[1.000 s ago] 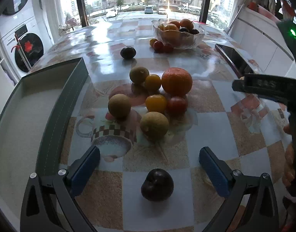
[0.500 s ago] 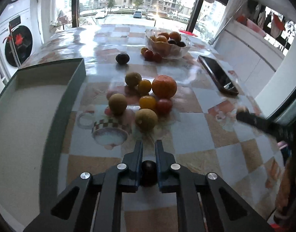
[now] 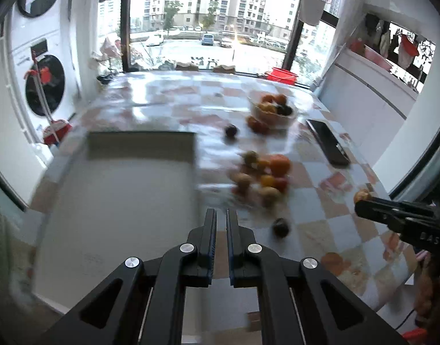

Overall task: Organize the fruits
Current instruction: 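Carry the orange fruit and dark plum over the white tray with both tools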

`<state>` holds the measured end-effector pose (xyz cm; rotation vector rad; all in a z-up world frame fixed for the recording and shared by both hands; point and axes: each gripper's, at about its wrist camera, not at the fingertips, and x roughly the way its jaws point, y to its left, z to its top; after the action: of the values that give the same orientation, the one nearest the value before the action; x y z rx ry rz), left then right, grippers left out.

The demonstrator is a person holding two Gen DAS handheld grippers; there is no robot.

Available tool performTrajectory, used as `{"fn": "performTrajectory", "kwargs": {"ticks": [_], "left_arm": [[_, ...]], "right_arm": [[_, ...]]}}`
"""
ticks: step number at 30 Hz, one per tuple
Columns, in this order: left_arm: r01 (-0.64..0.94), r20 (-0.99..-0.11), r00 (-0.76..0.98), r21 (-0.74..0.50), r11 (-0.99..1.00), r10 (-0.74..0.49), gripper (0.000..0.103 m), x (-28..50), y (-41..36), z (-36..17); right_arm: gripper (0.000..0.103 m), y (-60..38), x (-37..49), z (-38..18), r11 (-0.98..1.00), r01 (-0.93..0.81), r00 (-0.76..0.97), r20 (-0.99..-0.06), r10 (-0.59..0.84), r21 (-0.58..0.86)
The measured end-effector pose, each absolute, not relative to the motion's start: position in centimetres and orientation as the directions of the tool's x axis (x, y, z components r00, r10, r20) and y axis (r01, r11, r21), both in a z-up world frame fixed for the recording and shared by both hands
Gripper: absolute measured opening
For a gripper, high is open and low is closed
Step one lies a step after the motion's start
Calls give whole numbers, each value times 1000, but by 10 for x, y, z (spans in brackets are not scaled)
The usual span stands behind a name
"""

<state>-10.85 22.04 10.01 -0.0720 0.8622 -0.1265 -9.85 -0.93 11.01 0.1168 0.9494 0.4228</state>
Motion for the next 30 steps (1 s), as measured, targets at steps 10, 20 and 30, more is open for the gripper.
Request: {"fn": "performTrajectory", "kwargs": {"ticks": [10, 20, 30], "left_arm": [[204, -808, 565, -60, 977, -168, 33, -93, 147, 48], [119, -820, 571, 37, 992, -38, 74, -73, 119, 15], [228, -825, 533, -76, 971, -190, 27, -82, 116, 20]], "right_arm": [[23, -32, -110, 100, 935, -190, 510, -784, 355, 300], [23, -68, -116, 76, 933, -122, 492, -796, 352, 338], [23, -52, -114, 79, 926, -160, 474, -797, 375, 341]]}}
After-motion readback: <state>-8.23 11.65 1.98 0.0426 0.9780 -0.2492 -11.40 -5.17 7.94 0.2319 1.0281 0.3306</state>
